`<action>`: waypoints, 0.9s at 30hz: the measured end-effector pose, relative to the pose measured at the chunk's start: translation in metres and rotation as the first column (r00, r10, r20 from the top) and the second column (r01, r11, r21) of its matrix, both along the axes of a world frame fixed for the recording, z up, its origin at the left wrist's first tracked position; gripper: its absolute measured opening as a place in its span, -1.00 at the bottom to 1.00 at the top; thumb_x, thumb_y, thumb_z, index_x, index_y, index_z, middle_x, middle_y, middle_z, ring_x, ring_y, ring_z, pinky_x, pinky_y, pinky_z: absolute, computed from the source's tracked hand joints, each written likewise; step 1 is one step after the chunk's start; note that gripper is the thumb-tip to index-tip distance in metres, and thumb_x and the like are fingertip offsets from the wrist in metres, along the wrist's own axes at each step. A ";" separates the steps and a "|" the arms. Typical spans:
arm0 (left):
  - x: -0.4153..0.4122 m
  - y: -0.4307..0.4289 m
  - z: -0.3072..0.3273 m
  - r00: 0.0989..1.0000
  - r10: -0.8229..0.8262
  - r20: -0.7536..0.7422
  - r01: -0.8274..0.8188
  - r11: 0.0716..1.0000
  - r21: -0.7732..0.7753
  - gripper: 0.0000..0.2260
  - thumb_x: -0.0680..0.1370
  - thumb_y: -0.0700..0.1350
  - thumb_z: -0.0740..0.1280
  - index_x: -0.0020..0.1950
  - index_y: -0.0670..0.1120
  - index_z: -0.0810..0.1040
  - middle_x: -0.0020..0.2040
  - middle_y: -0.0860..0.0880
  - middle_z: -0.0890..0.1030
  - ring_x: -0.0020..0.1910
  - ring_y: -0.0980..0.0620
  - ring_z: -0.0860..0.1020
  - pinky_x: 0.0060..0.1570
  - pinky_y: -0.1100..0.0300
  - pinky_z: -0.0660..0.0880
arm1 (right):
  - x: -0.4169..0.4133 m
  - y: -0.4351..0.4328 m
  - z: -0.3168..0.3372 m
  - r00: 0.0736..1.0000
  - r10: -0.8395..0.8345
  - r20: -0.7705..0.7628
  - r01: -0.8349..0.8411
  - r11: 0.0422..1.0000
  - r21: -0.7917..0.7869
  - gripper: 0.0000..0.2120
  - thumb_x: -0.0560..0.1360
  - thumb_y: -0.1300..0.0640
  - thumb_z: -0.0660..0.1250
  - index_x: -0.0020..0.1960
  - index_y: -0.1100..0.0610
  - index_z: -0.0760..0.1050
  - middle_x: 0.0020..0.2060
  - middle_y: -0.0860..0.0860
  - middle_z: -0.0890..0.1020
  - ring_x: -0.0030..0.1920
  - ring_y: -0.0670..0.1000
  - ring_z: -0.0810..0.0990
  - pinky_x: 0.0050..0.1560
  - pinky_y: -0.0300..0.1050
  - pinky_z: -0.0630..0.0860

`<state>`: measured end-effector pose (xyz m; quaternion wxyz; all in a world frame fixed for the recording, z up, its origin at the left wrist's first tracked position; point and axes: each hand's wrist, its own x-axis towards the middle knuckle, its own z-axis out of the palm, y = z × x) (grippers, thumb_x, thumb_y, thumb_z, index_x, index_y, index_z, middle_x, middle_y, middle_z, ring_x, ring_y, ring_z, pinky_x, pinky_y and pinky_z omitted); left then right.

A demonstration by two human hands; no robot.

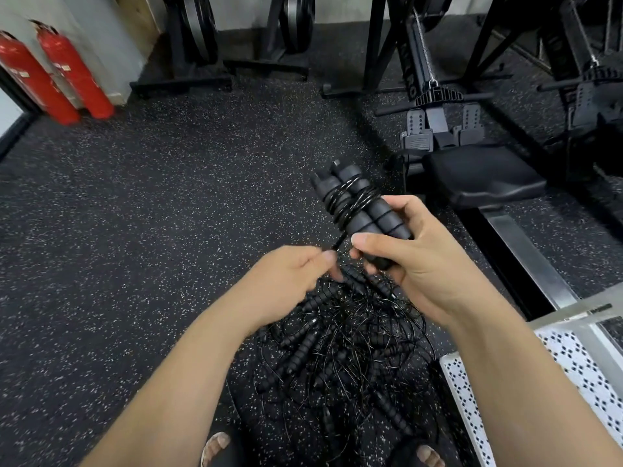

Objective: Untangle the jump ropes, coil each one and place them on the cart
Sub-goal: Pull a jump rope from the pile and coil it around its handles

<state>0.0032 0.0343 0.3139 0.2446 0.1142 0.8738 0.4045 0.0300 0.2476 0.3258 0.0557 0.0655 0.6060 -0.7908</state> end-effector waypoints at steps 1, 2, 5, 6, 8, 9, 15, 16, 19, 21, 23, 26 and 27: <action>0.002 0.001 0.001 1.000 -0.026 0.014 0.026 0.999 -0.018 -0.64 0.72 0.28 0.17 -0.02 0.21 0.71 -0.43 0.22 0.46 -0.47 0.25 0.40 -0.20 0.14 0.40 | -0.001 0.002 -0.005 0.999 -0.043 -0.001 0.043 0.995 0.084 -0.46 0.47 0.34 0.59 0.35 0.14 0.44 0.02 0.12 0.73 -0.09 0.09 0.70 -0.20 -0.07 0.58; 0.004 0.002 0.003 0.999 -0.045 0.018 0.045 0.999 -0.019 -0.66 0.72 0.28 0.19 -0.03 0.22 0.71 -0.39 0.14 0.44 -0.44 0.18 0.40 -0.19 0.14 0.41 | -0.002 0.004 -0.010 0.997 -0.078 -0.002 0.077 0.980 0.182 -0.46 0.47 0.30 0.62 0.33 0.09 0.45 0.02 0.10 0.73 -0.10 0.08 0.70 -0.18 -0.05 0.60; 0.006 0.003 0.009 0.996 -0.087 0.018 0.087 0.996 -0.001 -0.73 0.70 0.23 0.30 -0.04 0.17 0.72 -0.35 0.01 0.40 -0.35 0.03 0.37 -0.20 0.11 0.35 | -0.003 0.008 -0.020 0.993 -0.116 0.011 0.098 0.886 0.454 -0.45 0.46 0.18 0.66 0.29 -0.01 0.43 -0.01 0.00 0.70 -0.18 -0.07 0.69 -0.16 -0.09 0.67; 0.007 0.003 0.012 0.997 -0.080 0.018 0.080 0.997 0.007 -0.75 0.69 0.20 0.32 -0.05 0.16 0.72 -0.38 0.04 0.39 -0.36 0.03 0.35 -0.23 0.11 0.31 | -0.003 0.010 -0.023 0.995 -0.094 0.016 0.072 0.852 0.518 -0.45 0.46 0.15 0.66 0.29 -0.03 0.42 0.00 -0.03 0.69 -0.18 -0.13 0.68 -0.15 -0.18 0.66; 0.007 0.001 0.016 0.998 -0.063 0.009 0.062 0.998 0.027 -0.75 0.68 0.18 0.35 -0.08 0.13 0.73 -0.44 0.08 0.32 -0.40 0.03 0.27 -0.28 0.11 0.22 | -0.003 0.011 -0.027 0.999 -0.023 0.049 -0.010 0.806 0.592 -0.44 0.46 0.11 0.67 0.29 -0.06 0.40 0.06 -0.05 0.68 -0.09 -0.13 0.69 -0.11 -0.25 0.65; 0.007 -0.001 0.018 0.999 -0.048 0.001 0.048 0.998 0.038 -0.75 0.68 0.17 0.36 -0.09 0.12 0.73 -0.47 0.10 0.29 -0.41 0.03 0.25 -0.27 0.11 0.20 | -0.003 0.011 -0.029 0.997 0.019 0.076 -0.061 0.799 0.598 -0.43 0.45 0.11 0.68 0.28 -0.07 0.40 0.08 -0.02 0.68 -0.04 -0.07 0.70 -0.06 -0.15 0.69; 0.002 -0.017 0.020 0.998 0.047 -0.043 -0.039 0.983 0.178 -0.73 0.58 0.18 0.49 -0.16 0.01 0.74 -0.45 -0.03 0.35 -0.41 0.07 0.30 -0.20 0.08 0.25 | 0.000 0.003 -0.029 0.914 0.325 0.243 -0.406 0.762 0.505 -0.48 0.44 0.27 0.66 0.23 0.03 0.44 0.01 0.09 0.74 -0.13 0.00 0.71 -0.15 -0.03 0.69; 0.001 -0.019 0.020 0.998 0.043 -0.052 -0.032 0.982 0.185 -0.72 0.55 0.19 0.52 -0.16 0.00 0.73 -0.40 -0.10 0.47 -0.36 0.07 0.39 -0.17 0.08 0.32 | 0.002 0.002 -0.026 0.881 0.388 0.271 -0.473 0.725 0.501 -0.49 0.45 0.28 0.65 0.23 0.04 0.44 -0.03 0.09 0.75 -0.17 -0.01 0.69 -0.15 -0.02 0.69; -0.003 -0.024 0.020 0.999 0.029 -0.034 -0.021 0.976 0.215 -0.66 0.41 0.22 0.61 -0.17 -0.05 0.71 -0.22 -0.15 0.71 -0.25 0.03 0.57 -0.07 0.07 0.49 | 0.009 -0.001 -0.015 0.764 0.543 0.349 -0.644 0.605 0.468 -0.51 0.47 0.33 0.62 0.23 0.07 0.43 -0.11 0.11 0.75 -0.22 -0.04 0.66 -0.14 0.00 0.62; -0.004 -0.026 0.018 0.999 0.007 -0.040 0.001 0.979 0.204 -0.63 0.35 0.23 0.64 -0.17 -0.06 0.71 -0.20 -0.18 0.70 -0.24 0.05 0.57 -0.06 0.04 0.50 | 0.013 -0.002 -0.006 0.692 0.622 0.368 -0.721 0.564 0.403 -0.49 0.49 0.36 0.60 0.29 0.10 0.43 -0.06 0.13 0.74 -0.18 -0.05 0.67 -0.12 0.01 0.60; -0.006 -0.027 0.015 0.999 -0.008 -0.034 0.015 0.979 0.203 -0.63 0.32 0.22 0.64 -0.18 -0.06 0.71 -0.20 -0.20 0.67 -0.24 0.07 0.54 -0.07 0.05 0.46 | 0.015 0.000 0.002 0.639 0.688 0.344 -0.769 0.551 0.325 -0.42 0.50 0.39 0.58 0.41 0.14 0.43 0.09 0.17 0.73 -0.09 0.00 0.69 -0.08 0.05 0.57; -0.009 -0.030 0.013 1.000 -0.031 0.000 0.030 0.963 0.268 -0.67 0.36 0.15 0.61 -0.19 -0.10 0.69 -0.33 -0.04 0.61 -0.33 0.13 0.47 -0.21 0.21 0.40 | 0.018 0.005 0.006 0.611 0.757 0.231 -0.791 0.570 0.223 -0.37 0.50 0.45 0.55 0.48 0.24 0.39 0.36 0.31 0.60 0.21 0.37 0.65 0.03 0.24 0.49; -0.009 -0.030 0.013 0.999 -0.037 0.019 0.030 0.957 0.287 -0.69 0.39 0.13 0.60 -0.19 -0.10 0.69 -0.33 -0.01 0.60 -0.36 0.15 0.45 -0.28 0.27 0.38 | 0.019 0.007 0.007 0.622 0.760 0.192 -0.783 0.596 0.177 -0.42 0.49 0.48 0.54 0.43 0.26 0.40 0.33 0.33 0.61 0.21 0.40 0.63 0.02 0.25 0.47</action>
